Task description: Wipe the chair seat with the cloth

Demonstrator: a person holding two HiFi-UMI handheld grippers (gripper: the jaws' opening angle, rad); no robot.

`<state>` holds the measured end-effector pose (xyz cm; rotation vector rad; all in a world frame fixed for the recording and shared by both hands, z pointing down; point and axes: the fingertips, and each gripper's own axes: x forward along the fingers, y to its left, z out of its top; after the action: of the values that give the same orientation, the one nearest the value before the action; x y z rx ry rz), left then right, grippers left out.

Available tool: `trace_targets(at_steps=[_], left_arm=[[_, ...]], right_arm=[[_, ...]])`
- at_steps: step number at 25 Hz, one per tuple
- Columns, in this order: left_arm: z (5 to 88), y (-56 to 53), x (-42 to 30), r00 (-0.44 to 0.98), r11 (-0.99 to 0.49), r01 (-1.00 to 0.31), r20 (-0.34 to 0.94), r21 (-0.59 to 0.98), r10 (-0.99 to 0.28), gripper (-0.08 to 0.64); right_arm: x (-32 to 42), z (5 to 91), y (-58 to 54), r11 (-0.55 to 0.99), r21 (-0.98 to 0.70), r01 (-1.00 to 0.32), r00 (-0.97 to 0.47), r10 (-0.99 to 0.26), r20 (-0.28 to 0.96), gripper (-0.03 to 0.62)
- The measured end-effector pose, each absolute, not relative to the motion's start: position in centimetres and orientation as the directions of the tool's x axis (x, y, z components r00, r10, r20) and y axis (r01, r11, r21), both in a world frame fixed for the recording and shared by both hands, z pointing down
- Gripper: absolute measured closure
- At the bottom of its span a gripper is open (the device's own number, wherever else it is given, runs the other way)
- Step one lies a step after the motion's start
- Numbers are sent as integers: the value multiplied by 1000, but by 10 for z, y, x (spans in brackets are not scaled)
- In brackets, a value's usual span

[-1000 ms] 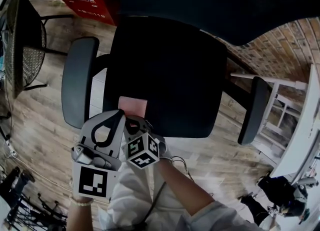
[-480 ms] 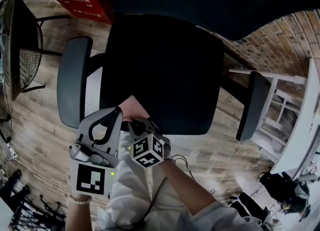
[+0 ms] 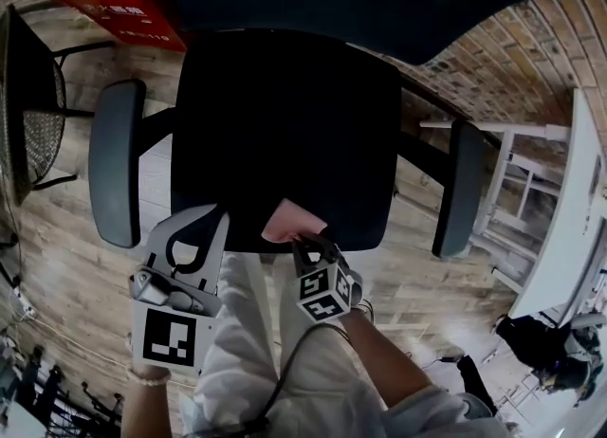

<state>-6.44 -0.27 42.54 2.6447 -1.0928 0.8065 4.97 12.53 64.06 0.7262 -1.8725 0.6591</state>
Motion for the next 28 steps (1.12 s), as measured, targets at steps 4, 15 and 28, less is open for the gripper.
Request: trace_targets(at_steps=[4, 15, 28], left_arm=[[426, -2, -53, 596, -730, -682, 543, -48, -592, 541], [422, -1, -38, 613, -750, -659, 537, -55, -579, 541], [420, -3, -53, 599, -738, -673, 543, -59, -589, 541]], right_arm=[[105, 642, 129, 613, -70, -787, -258, -224, 940, 543], [224, 629, 132, 442, 81, -893, -56, -289, 956, 543], [183, 639, 151, 401, -21, -916, -123, -230, 965, 543]])
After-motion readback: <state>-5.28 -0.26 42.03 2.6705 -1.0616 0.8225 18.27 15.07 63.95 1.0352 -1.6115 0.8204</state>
